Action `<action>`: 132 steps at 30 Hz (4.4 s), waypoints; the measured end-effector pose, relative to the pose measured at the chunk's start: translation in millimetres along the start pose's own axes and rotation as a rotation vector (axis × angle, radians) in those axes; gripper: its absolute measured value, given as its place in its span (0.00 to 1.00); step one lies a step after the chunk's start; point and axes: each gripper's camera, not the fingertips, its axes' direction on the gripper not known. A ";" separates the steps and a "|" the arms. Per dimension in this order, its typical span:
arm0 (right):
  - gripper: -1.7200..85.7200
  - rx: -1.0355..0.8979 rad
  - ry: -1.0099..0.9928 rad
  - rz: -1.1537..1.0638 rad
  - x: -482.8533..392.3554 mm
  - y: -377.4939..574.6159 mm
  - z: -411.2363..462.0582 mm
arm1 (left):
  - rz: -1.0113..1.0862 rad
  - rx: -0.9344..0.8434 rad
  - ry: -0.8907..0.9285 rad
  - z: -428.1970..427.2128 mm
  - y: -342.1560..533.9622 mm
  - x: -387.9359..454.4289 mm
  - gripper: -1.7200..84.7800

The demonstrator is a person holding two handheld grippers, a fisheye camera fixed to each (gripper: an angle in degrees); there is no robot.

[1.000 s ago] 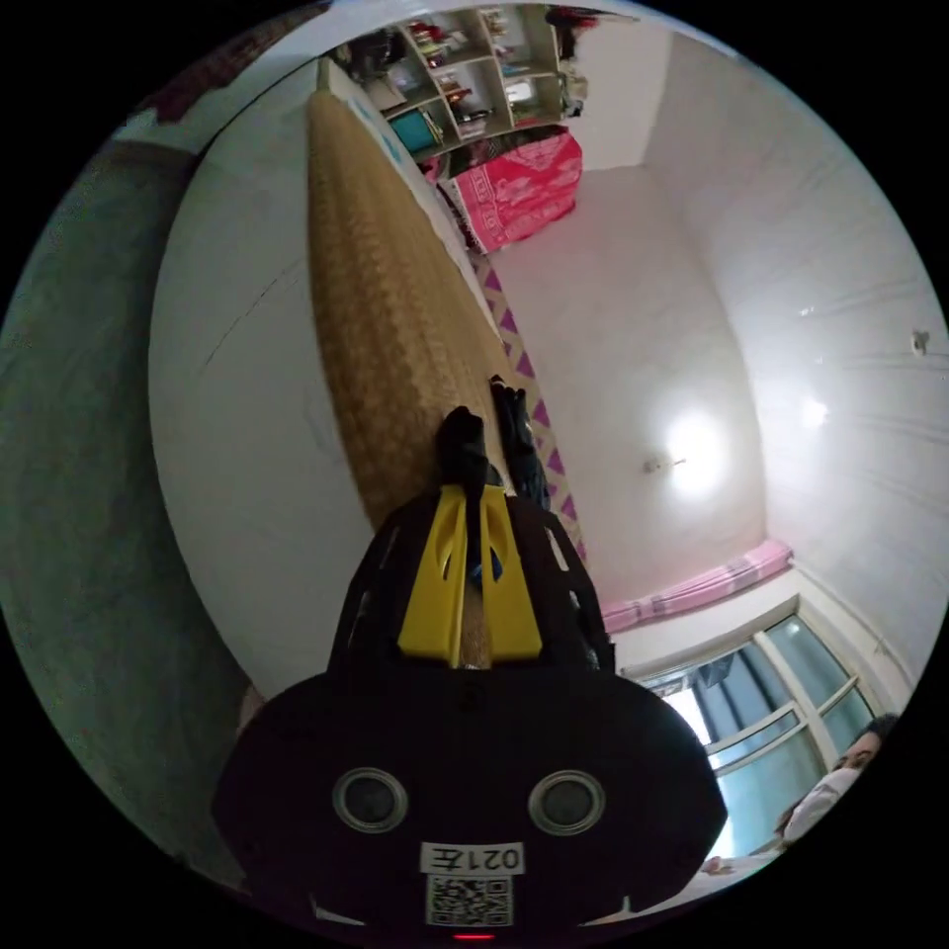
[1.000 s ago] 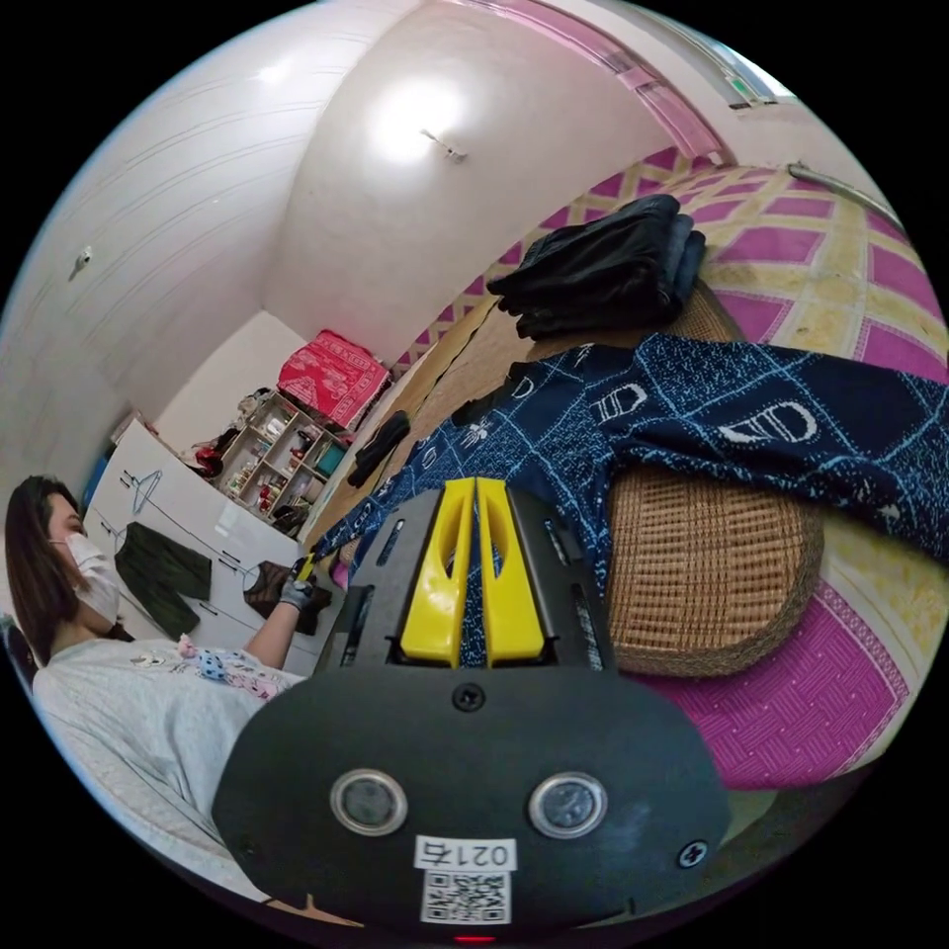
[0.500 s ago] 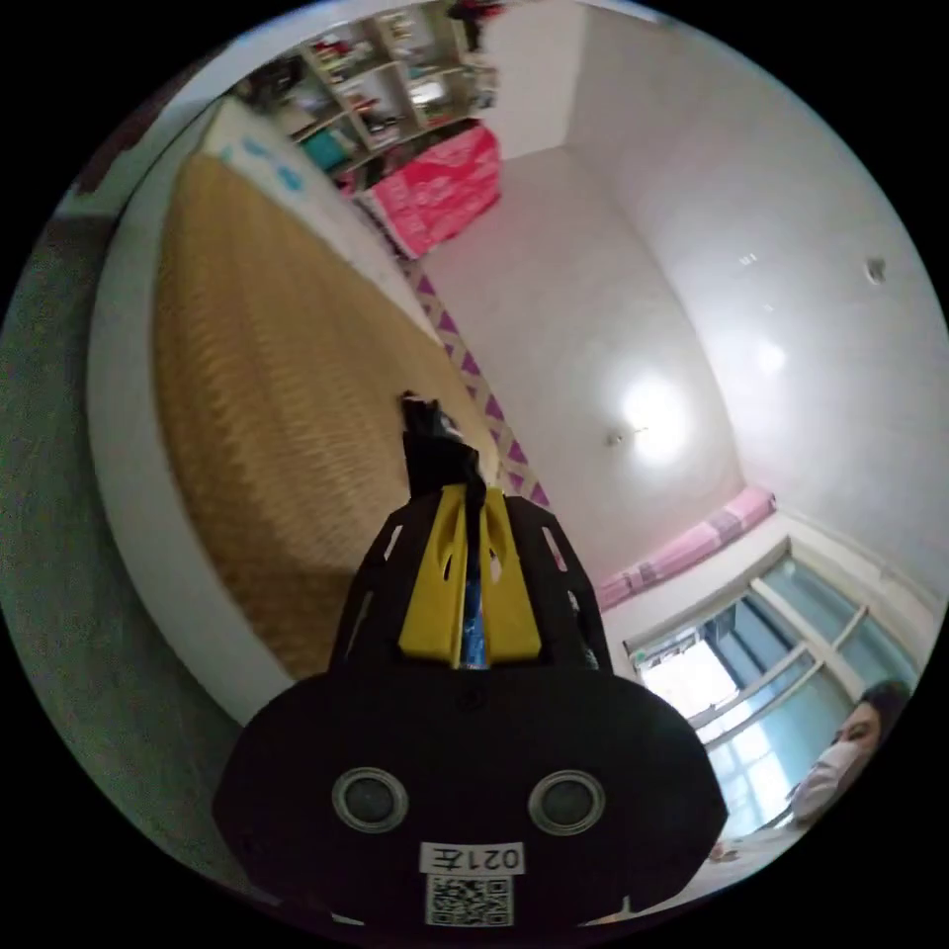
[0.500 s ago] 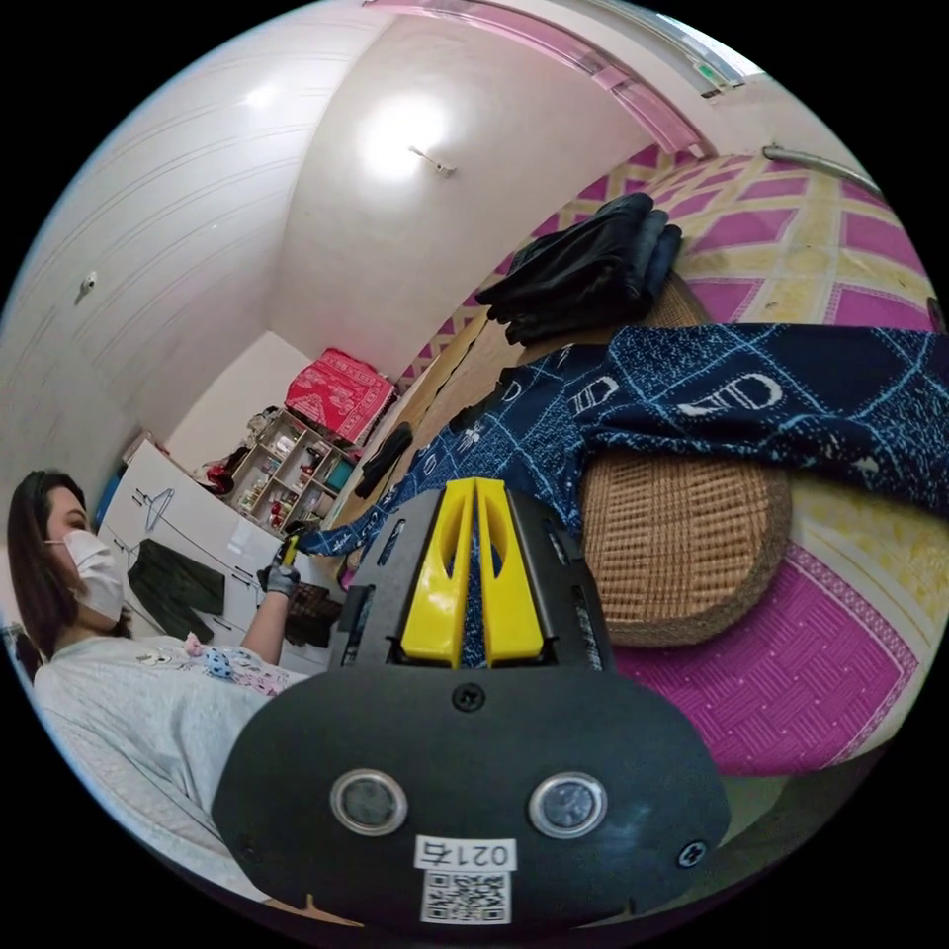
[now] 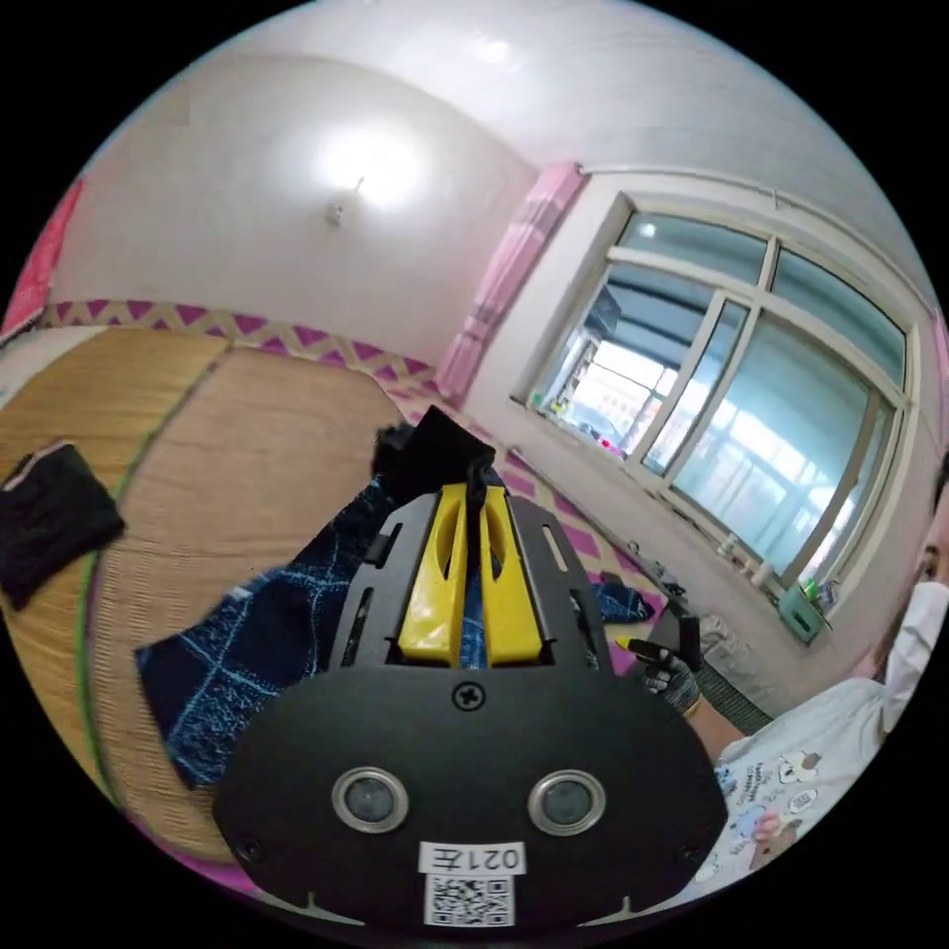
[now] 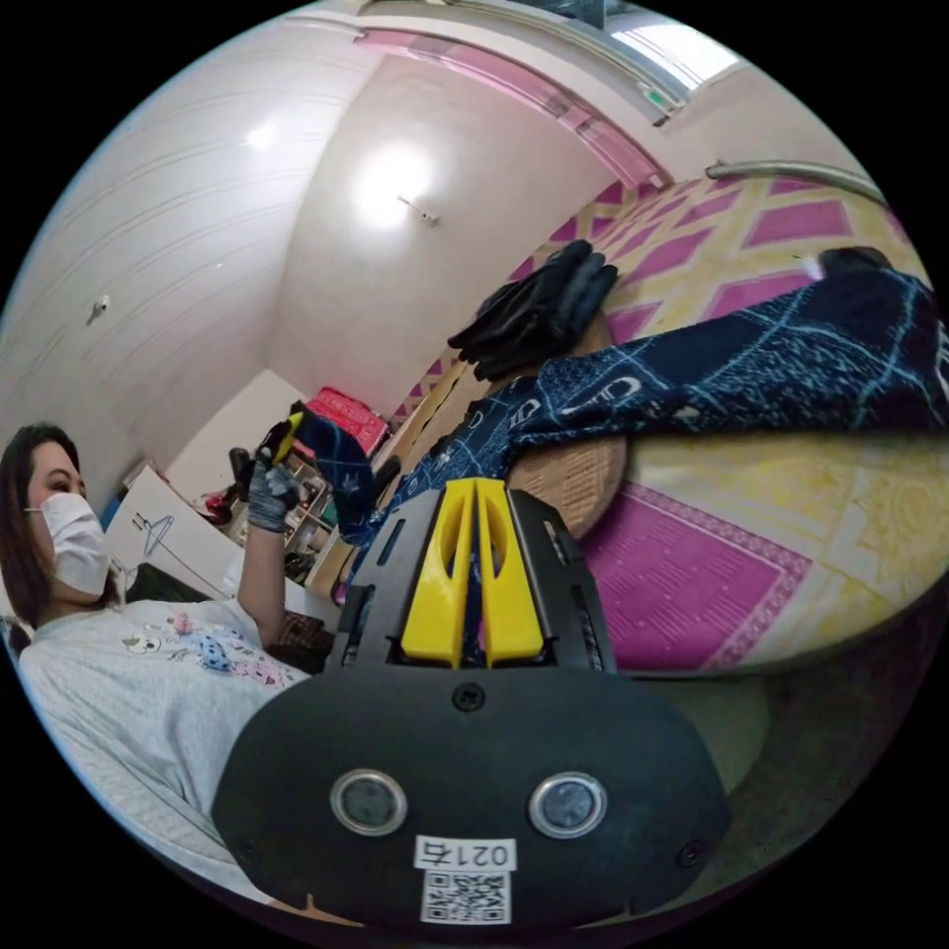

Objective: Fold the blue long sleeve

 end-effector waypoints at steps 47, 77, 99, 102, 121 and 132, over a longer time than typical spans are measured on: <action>0.13 0.568 0.420 0.582 150.3 -38.8 -198.8 | 0.019 -0.383 0.223 394.6 246.5 42.4 0.01; 0.02 -0.149 0.124 -0.708 -303.0 -80.1 341.4 | -0.095 -0.184 0.151 57.6 285.3 -79.3 0.01; 0.10 -0.659 -0.001 -0.651 -280.1 73.8 602.7 | -0.252 -0.097 0.072 -134.7 310.5 -152.6 0.01; 0.09 -0.539 0.247 -0.685 -249.6 51.4 538.9 | -0.246 -0.103 0.059 -146.0 308.5 -154.4 0.01; 0.04 -0.466 0.584 -0.397 -81.7 49.9 375.2 | -0.202 -0.380 -0.416 -105.5 218.8 -215.3 0.01; 0.02 -0.404 0.000 -0.438 -67.4 108.5 203.7 | -0.169 -0.133 -0.205 -245.3 284.8 -154.4 0.01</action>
